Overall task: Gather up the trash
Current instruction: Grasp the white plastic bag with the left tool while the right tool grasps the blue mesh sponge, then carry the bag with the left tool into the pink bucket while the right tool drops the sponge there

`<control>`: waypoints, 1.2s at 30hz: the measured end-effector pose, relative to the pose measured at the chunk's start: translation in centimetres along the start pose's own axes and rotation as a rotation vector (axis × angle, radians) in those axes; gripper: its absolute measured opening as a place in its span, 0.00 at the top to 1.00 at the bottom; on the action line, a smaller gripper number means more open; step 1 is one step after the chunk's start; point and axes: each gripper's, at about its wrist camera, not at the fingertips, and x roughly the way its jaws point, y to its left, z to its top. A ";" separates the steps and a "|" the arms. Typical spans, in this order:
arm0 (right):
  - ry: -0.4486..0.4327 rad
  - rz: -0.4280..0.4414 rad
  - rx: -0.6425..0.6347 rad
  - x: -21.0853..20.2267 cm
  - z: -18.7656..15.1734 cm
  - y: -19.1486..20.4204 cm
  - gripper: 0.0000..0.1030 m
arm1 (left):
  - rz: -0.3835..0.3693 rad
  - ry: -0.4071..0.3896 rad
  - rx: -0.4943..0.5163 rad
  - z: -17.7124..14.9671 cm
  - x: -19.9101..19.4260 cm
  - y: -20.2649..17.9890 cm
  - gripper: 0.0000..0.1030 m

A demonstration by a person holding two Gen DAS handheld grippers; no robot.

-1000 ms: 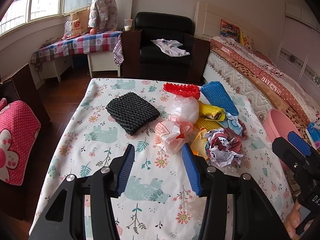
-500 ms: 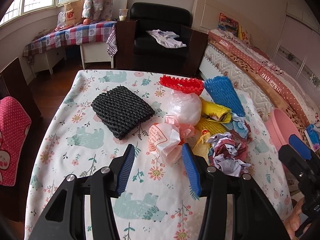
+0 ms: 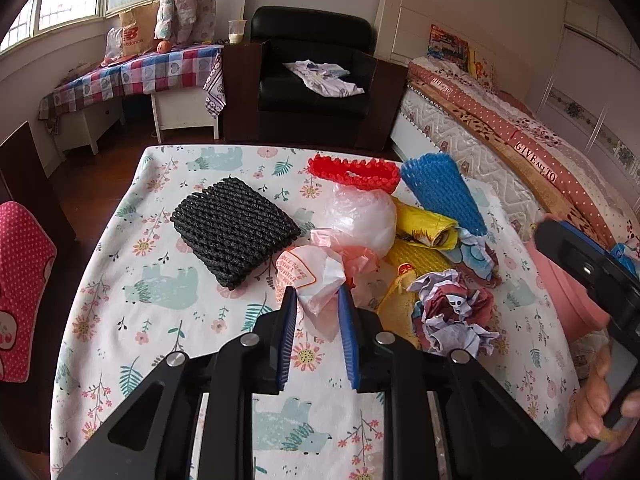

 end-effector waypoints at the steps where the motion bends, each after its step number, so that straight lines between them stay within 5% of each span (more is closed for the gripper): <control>1: 0.003 0.003 -0.007 0.4 0.2 0.1 0.18 | -0.004 -0.004 -0.001 0.0 -0.3 0.1 0.88; 11: 0.066 0.022 -0.084 5.2 2.5 1.4 0.31 | -0.034 -0.019 -0.027 -0.3 -1.4 1.3 0.92; 14: 0.094 0.018 -0.104 6.4 2.6 1.6 0.44 | -0.040 -0.024 -0.035 -0.2 -1.6 1.7 0.92; 19: 0.136 0.049 -0.041 7.2 2.4 0.9 0.84 | -0.048 -0.027 -0.042 -0.2 -1.8 1.8 0.92; 21: 0.128 0.060 -0.023 6.9 2.4 0.6 0.90 | -0.052 -0.028 -0.044 -0.2 -1.9 1.8 0.92; 36: -0.029 0.036 0.139 -2.1 3.2 -3.8 0.93 | -0.110 -0.103 0.016 1.7 -4.9 -2.3 0.92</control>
